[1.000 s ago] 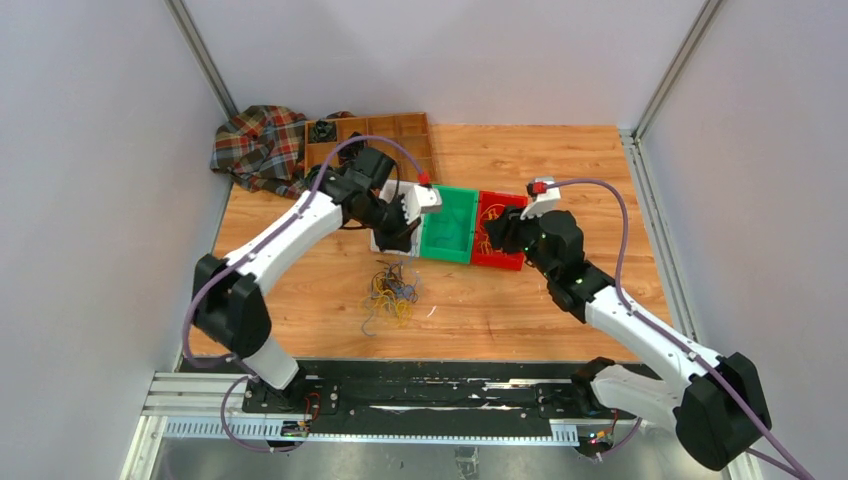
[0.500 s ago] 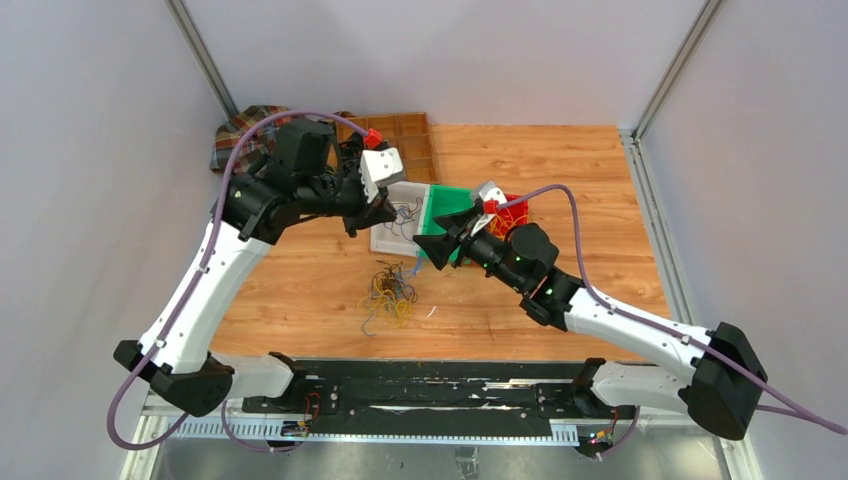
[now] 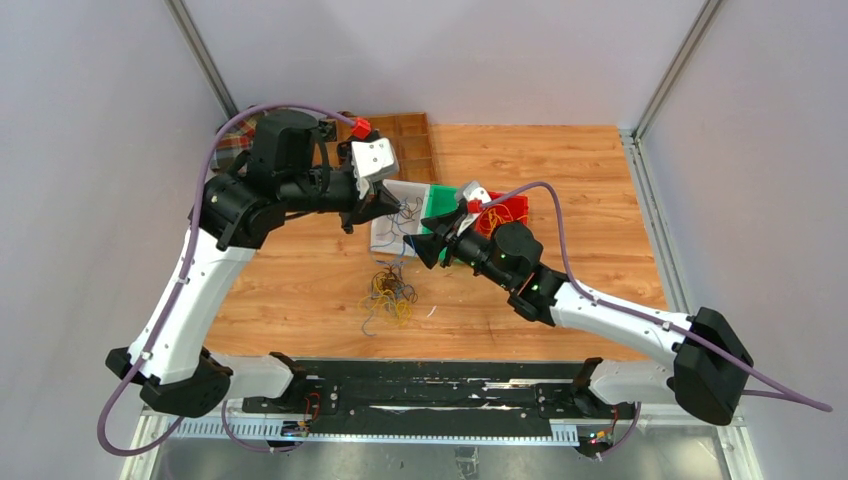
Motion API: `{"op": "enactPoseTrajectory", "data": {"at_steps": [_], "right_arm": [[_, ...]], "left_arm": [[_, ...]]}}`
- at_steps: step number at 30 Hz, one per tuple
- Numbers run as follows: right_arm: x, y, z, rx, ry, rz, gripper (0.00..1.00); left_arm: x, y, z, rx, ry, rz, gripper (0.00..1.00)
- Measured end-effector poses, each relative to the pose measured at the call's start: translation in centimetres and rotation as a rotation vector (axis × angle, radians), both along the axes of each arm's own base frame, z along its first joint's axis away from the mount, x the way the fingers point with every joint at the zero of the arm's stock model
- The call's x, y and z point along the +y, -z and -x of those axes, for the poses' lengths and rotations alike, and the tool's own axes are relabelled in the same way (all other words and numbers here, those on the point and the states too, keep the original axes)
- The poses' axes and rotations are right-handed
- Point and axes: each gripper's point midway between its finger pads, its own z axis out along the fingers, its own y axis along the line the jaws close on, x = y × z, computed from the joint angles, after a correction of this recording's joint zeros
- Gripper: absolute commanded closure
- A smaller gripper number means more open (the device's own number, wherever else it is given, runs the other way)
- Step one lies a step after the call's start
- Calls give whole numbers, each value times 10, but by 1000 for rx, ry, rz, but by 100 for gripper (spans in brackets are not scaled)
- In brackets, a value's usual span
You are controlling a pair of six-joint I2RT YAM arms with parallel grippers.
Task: Untangle the cables
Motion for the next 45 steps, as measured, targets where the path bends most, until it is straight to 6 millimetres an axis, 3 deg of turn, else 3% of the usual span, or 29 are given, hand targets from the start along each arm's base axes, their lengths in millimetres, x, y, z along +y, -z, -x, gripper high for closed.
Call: {"op": "enactPoseTrajectory", "data": {"at_steps": [8, 13, 22, 30, 40, 45], "right_arm": [[-11, 1, -9, 12, 77, 27, 46], [-36, -8, -22, 5, 195, 31, 47], [-125, 3, -69, 56, 589, 92, 49], [-203, 32, -84, 128, 868, 156, 49], [-228, 44, -81, 157, 936, 177, 49], [-231, 49, -80, 170, 943, 170, 49]], "left_arm": [[-19, 4, -6, 12, 46, -17, 99], [-37, 8, -22, 10, 76, -41, 99], [-72, 28, -61, 13, 108, -86, 99], [-96, 66, -103, 24, 72, -133, 99], [-100, 101, -147, -77, 17, -230, 100], [-96, 132, -167, -123, -28, -298, 100]]}}
